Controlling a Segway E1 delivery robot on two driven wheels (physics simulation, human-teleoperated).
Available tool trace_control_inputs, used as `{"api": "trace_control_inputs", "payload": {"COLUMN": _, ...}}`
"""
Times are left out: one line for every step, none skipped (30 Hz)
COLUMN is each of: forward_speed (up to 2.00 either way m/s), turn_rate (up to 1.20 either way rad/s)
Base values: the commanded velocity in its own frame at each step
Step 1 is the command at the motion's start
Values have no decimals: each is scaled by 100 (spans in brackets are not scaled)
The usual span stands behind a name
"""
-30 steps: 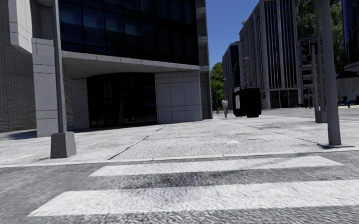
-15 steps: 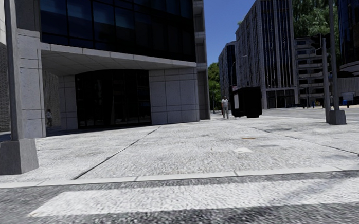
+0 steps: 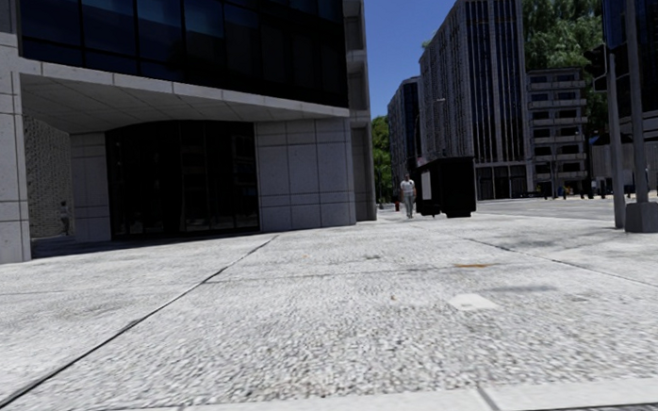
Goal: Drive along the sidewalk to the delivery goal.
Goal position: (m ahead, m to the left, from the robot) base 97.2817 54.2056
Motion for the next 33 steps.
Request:
{"api": "trace_control_inputs", "payload": {"forward_speed": 200, "turn_rate": -1}}
{"api": "trace_control_inputs", "payload": {"forward_speed": 200, "turn_rate": 0}}
{"api": "trace_control_inputs", "payload": {"forward_speed": 200, "turn_rate": 0}}
{"api": "trace_control_inputs", "payload": {"forward_speed": 200, "turn_rate": 0}}
{"api": "trace_control_inputs", "payload": {"forward_speed": 200, "turn_rate": 0}}
{"api": "trace_control_inputs", "payload": {"forward_speed": 200, "turn_rate": 0}}
{"api": "trace_control_inputs", "payload": {"forward_speed": 200, "turn_rate": 0}}
{"api": "trace_control_inputs", "payload": {"forward_speed": 200, "turn_rate": 0}}
{"api": "trace_control_inputs", "payload": {"forward_speed": 200, "turn_rate": 0}}
{"api": "trace_control_inputs", "payload": {"forward_speed": 200, "turn_rate": 0}}
{"api": "trace_control_inputs", "payload": {"forward_speed": 200, "turn_rate": 0}}
{"api": "trace_control_inputs", "payload": {"forward_speed": 200, "turn_rate": 0}}
{"api": "trace_control_inputs", "payload": {"forward_speed": 200, "turn_rate": 0}}
{"api": "trace_control_inputs", "payload": {"forward_speed": 200, "turn_rate": 0}}
{"api": "trace_control_inputs", "payload": {"forward_speed": 200, "turn_rate": 0}}
{"api": "trace_control_inputs", "payload": {"forward_speed": 200, "turn_rate": 0}}
{"api": "trace_control_inputs", "payload": {"forward_speed": 200, "turn_rate": 0}}
{"api": "trace_control_inputs", "payload": {"forward_speed": 200, "turn_rate": 0}}
{"api": "trace_control_inputs", "payload": {"forward_speed": 200, "turn_rate": 0}}
{"api": "trace_control_inputs", "payload": {"forward_speed": 200, "turn_rate": 0}}
{"api": "trace_control_inputs", "payload": {"forward_speed": 200, "turn_rate": 0}}
{"api": "trace_control_inputs", "payload": {"forward_speed": 200, "turn_rate": 0}}
{"api": "trace_control_inputs", "payload": {"forward_speed": 200, "turn_rate": 0}}
{"api": "trace_control_inputs", "payload": {"forward_speed": 200, "turn_rate": 0}}
{"api": "trace_control_inputs", "payload": {"forward_speed": 200, "turn_rate": 0}}
{"api": "trace_control_inputs", "payload": {"forward_speed": 200, "turn_rate": 0}}
{"api": "trace_control_inputs", "payload": {"forward_speed": 200, "turn_rate": 0}}
{"api": "trace_control_inputs", "payload": {"forward_speed": 200, "turn_rate": 0}}
{"api": "trace_control_inputs", "payload": {"forward_speed": 200, "turn_rate": 0}}
{"api": "trace_control_inputs", "payload": {"forward_speed": 200, "turn_rate": 0}}
{"api": "trace_control_inputs", "payload": {"forward_speed": 200, "turn_rate": 0}}
{"api": "trace_control_inputs", "payload": {"forward_speed": 200, "turn_rate": 0}}
{"api": "trace_control_inputs", "payload": {"forward_speed": 200, "turn_rate": 0}}
